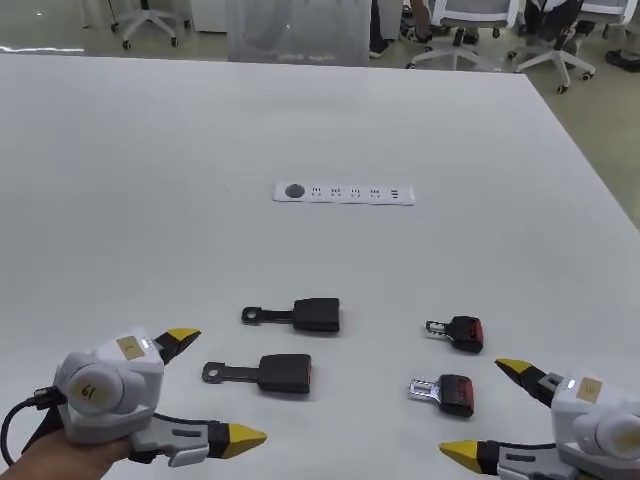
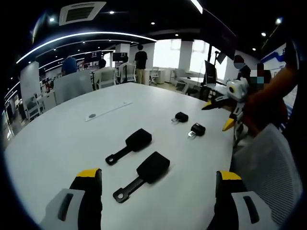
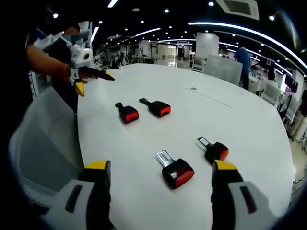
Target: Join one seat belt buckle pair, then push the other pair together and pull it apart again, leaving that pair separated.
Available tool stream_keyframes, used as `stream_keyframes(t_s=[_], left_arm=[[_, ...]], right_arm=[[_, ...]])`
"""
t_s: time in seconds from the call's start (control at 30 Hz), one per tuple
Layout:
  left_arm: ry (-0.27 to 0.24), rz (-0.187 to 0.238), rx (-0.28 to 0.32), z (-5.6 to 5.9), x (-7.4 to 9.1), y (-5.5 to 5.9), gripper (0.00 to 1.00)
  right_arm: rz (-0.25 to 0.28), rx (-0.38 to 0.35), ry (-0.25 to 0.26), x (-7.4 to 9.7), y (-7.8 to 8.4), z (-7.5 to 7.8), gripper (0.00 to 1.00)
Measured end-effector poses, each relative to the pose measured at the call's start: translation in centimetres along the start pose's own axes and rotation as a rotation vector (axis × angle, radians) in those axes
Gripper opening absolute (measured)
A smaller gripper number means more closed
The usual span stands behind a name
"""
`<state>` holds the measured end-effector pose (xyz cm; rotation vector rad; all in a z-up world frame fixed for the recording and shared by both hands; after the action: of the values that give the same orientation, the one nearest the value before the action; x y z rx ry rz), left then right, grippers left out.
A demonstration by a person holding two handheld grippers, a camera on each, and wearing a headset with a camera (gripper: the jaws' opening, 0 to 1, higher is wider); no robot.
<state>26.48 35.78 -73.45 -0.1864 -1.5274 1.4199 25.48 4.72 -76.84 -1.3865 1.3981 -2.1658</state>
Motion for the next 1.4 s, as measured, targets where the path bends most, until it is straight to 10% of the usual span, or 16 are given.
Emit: stream_keyframes(t_s=[1.4], left_arm=[[0.114, -0.195, -0.084, -1.4, -5.7, 1.2, 0.91]], right_arm=[[-0.116, 0.038, -0.158, -2.6, 2.9, 2.3, 0.69]])
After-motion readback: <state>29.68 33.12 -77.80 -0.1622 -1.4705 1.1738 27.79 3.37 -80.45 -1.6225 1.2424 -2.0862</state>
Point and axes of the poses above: the centre of the closed fingertips' face, and the gripper's own axes: x roughly backward along the fingers, z roughly to its right, y roughly out of its underside, the point moved 3 cm from there along x, roughly backward along the fingers, and after that the axes turned 7 degrees about x, right-handed, at the moved point
